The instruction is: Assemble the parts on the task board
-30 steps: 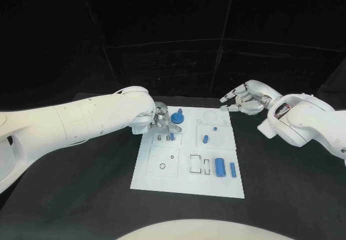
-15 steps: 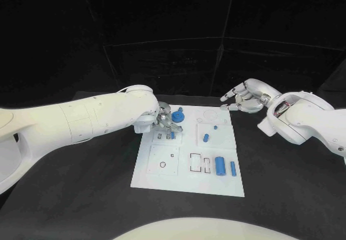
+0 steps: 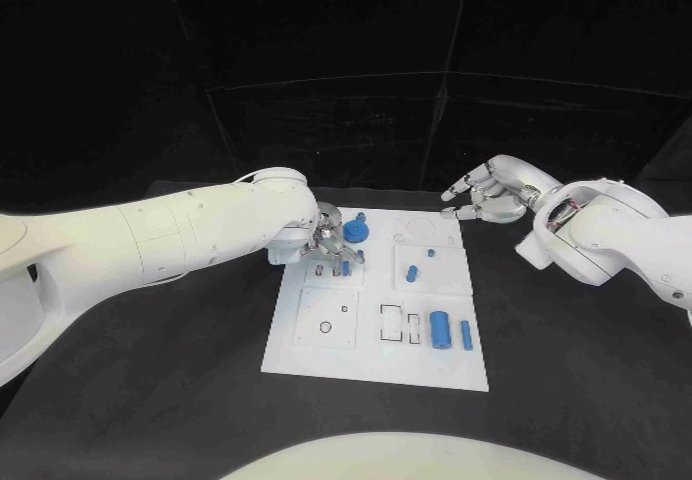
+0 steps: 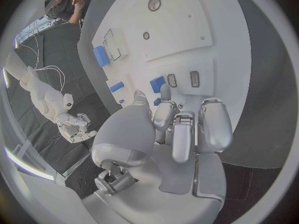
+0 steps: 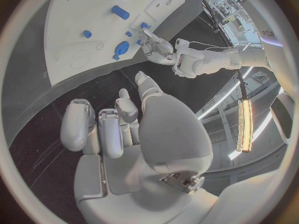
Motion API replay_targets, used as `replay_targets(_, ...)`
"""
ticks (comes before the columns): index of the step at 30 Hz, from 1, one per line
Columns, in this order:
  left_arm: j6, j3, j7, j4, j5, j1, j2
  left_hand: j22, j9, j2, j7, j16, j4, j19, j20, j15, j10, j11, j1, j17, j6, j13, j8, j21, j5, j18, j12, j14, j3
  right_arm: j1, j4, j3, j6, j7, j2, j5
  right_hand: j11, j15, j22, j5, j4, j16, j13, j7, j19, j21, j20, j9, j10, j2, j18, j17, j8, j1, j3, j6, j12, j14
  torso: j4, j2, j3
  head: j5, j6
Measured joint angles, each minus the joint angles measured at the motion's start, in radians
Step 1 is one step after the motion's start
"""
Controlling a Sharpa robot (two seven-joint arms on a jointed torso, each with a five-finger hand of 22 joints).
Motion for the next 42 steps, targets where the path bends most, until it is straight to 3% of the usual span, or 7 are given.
replay_targets(6, 0.007, 0.0, -0.001, -0.001, -0.003, 0.0, 0.001, 0.001, 0.011, 0.006, -0.002, 0.0, -0.02, 0.0, 0.0, 0.0, -0.004, 0.004, 0.026, 0.0, -0.012, 0.0, 0.007, 0.0, 0.0, 0.0, 0.0, 0.0, 0.015, 0.0, -0.003, 0.0, 0.002, -0.001, 0.003, -0.004, 0.0, 0.0, 0.0, 0.0, 0.0, 0.0, 0.0, 0.0, 0.0, 0.0, 0.0, 0.0, 0.0, 0.0, 0.0, 0.0, 0.0, 0.0, 0.0, 0.0, 0.0, 0.0, 0.0, 0.0, 0.0, 0.0, -0.002)
replay_targets(33, 0.029, 0.0, -0.003, -0.01, -0.011, 0.0, 0.013, 0.002, 0.016, 0.005, 0.002, 0.0, -0.032, 0.0, 0.0, 0.0, -0.004, 0.004, 0.034, 0.0, -0.016, 0.0, 0.015, 0.0, 0.0, 0.0, 0.0, 0.0, 0.022, 0.0, -0.014, 0.0, 0.012, -0.001, 0.015, -0.009, 0.0, 0.0, -0.001, 0.026, 0.003, 0.0, -0.002, 0.0, 0.0, -0.004, 0.0, 0.0, 0.0, 0.004, 0.0, 0.001, 0.005, 0.004, -0.003, 0.0, 0.0, 0.0, 0.0001, 0.001, -0.0001, -0.003, -0.011)
replay_targets(42, 0.034, 0.0, -0.003, -0.011, -0.011, -0.001, 0.014, 0.002, 0.026, 0.021, -0.002, 0.0, -0.077, -0.004, 0.003, 0.0, -0.006, 0.006, 0.09, 0.0, -0.027, 0.002, 0.019, 0.0, 0.0, 0.0, -0.001, 0.0, 0.066, 0.0, -0.017, 0.0, 0.014, -0.001, 0.019, -0.009, 0.0, 0.0, -0.001, 0.034, 0.003, 0.0, -0.002, 0.0, 0.0, -0.004, 0.0, -0.001, 0.0, 0.004, 0.0, 0.001, 0.005, 0.004, -0.003, 0.0, 0.0, 0.0, 0.0003, 0.001, 0.0002, -0.002, -0.014)
